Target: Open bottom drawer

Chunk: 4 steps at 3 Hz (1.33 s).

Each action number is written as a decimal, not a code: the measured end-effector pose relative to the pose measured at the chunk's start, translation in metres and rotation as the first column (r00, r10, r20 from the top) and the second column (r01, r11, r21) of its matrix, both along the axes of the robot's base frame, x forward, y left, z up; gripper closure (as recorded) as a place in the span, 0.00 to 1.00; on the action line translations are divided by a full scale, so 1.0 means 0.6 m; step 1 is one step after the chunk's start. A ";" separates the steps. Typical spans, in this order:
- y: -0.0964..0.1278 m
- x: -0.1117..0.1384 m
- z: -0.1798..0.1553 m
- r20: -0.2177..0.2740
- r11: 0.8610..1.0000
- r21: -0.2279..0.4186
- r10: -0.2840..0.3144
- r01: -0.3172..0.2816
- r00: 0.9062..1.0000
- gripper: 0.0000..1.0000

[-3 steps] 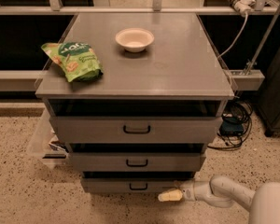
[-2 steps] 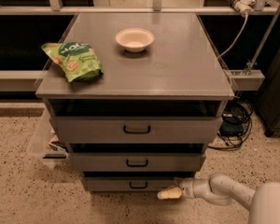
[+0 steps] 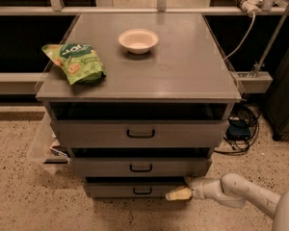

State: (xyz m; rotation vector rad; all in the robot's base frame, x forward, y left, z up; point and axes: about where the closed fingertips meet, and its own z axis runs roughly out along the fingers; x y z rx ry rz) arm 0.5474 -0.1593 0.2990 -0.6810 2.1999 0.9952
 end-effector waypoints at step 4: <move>0.008 -0.005 -0.075 0.051 0.999 0.009 -0.050 0.050 0.997 0.00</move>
Offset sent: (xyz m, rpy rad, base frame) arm -0.0044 0.0040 -0.0162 0.0064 -0.0020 -0.0396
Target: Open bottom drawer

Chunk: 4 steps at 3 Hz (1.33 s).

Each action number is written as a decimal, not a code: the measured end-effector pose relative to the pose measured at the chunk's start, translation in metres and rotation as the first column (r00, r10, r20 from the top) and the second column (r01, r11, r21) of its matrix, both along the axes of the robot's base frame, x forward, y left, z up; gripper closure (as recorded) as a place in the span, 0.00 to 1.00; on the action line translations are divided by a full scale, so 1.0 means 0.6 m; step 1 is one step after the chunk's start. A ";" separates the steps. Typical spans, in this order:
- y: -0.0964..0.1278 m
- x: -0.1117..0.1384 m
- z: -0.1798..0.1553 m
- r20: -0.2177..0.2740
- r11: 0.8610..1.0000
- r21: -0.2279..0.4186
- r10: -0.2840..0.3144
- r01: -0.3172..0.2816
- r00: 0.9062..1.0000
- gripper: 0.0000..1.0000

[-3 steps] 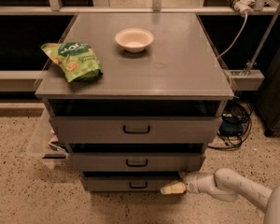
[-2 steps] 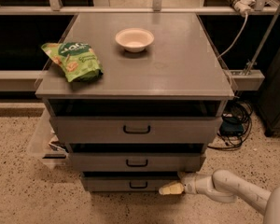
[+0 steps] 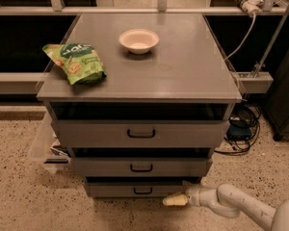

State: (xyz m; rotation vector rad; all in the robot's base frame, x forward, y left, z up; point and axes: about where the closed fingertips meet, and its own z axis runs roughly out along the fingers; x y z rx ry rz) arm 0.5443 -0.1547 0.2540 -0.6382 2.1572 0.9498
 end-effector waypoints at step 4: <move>0.008 0.069 -0.017 0.050 0.998 -0.049 0.053 -0.051 0.997 0.00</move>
Offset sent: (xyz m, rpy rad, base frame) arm 0.0493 0.0004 -0.0177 -0.0529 -0.0642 0.0503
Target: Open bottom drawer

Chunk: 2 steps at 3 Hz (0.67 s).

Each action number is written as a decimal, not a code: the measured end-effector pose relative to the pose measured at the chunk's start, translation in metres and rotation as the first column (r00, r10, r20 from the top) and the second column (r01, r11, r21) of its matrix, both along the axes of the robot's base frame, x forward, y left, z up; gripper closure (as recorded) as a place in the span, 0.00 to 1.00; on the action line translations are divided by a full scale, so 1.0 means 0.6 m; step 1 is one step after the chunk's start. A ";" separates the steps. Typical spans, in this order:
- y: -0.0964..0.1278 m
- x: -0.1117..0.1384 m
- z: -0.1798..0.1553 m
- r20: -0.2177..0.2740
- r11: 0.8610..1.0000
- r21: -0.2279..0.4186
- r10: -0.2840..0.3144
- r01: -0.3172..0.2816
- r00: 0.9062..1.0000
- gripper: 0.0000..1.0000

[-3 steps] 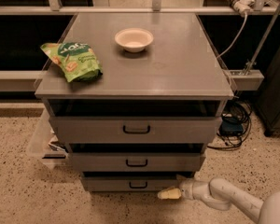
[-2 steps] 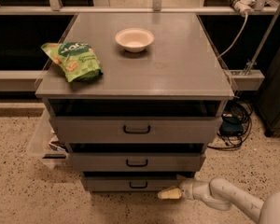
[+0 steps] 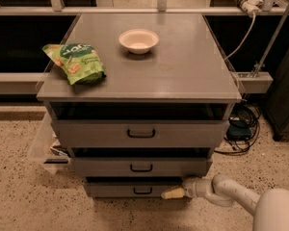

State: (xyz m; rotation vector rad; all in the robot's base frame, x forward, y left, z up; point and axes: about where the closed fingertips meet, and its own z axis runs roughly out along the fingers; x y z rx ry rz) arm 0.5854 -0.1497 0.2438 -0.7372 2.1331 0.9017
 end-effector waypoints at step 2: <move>0.012 -0.009 -0.029 -0.025 1.000 0.010 -0.001 0.001 1.000 0.00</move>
Offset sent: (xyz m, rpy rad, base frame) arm -0.0093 0.0105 -0.0406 0.0195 0.0585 -0.0093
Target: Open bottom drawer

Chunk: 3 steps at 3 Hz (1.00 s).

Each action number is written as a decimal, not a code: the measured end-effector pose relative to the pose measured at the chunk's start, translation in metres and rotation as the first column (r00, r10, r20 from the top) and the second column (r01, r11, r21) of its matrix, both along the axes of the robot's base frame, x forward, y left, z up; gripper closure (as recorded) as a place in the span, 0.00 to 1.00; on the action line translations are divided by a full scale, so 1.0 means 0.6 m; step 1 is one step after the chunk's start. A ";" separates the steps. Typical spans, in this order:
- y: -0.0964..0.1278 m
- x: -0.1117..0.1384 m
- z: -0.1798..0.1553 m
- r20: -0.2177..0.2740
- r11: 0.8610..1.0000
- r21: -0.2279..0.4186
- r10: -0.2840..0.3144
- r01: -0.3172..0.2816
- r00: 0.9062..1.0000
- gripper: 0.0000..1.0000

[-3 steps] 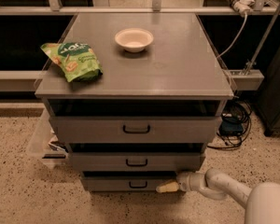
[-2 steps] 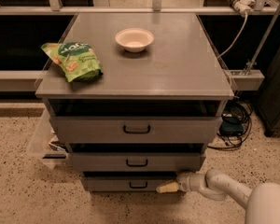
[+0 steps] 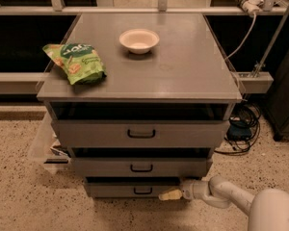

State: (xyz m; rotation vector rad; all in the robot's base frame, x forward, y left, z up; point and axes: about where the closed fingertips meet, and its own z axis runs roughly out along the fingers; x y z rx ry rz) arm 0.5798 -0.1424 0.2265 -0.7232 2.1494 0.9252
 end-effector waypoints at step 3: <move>0.007 0.007 -0.019 -0.054 0.998 -0.038 0.055 -0.057 0.997 0.00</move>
Offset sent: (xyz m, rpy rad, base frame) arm -0.0027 0.0019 -0.0336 -0.0088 0.0932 0.0344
